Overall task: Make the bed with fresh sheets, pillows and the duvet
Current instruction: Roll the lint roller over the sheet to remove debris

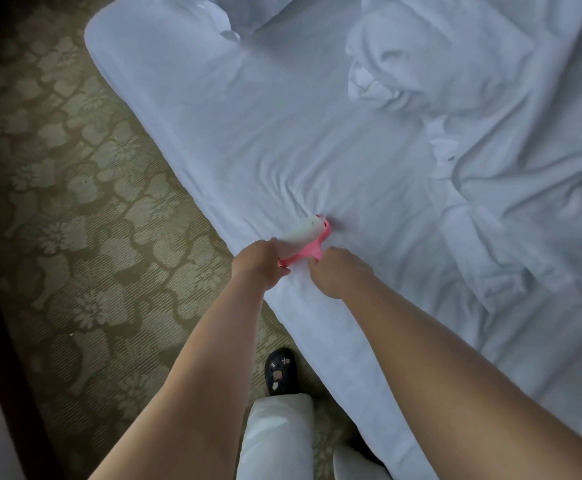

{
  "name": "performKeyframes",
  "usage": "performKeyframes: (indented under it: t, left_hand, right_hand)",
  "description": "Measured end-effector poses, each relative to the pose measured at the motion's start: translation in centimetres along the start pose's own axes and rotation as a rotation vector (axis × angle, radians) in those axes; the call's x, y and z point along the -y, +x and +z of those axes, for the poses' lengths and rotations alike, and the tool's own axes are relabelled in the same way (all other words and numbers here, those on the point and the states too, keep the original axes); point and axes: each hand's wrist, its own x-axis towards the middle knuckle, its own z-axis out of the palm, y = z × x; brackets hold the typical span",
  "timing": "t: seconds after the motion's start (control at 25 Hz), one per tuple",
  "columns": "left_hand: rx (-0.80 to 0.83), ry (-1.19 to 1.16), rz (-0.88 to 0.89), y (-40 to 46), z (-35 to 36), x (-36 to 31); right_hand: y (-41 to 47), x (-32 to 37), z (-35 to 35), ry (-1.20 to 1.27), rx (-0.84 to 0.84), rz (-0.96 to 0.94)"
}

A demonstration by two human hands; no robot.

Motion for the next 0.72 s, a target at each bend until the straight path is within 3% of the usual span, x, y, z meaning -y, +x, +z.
performKeyframes:
  t: [0.28, 0.72]
  left_hand:
    - [0.073, -0.031, -0.021, -8.7, 7.5, -8.3]
    - [0.095, -0.031, -0.033, -16.2, 14.5, -15.4]
  right_hand:
    - [-7.9, -11.2, 4.5, 0.014, 0.029, 0.033]
    - [-14.6, -21.0, 8.1, 0.04, 0.044, 0.068]
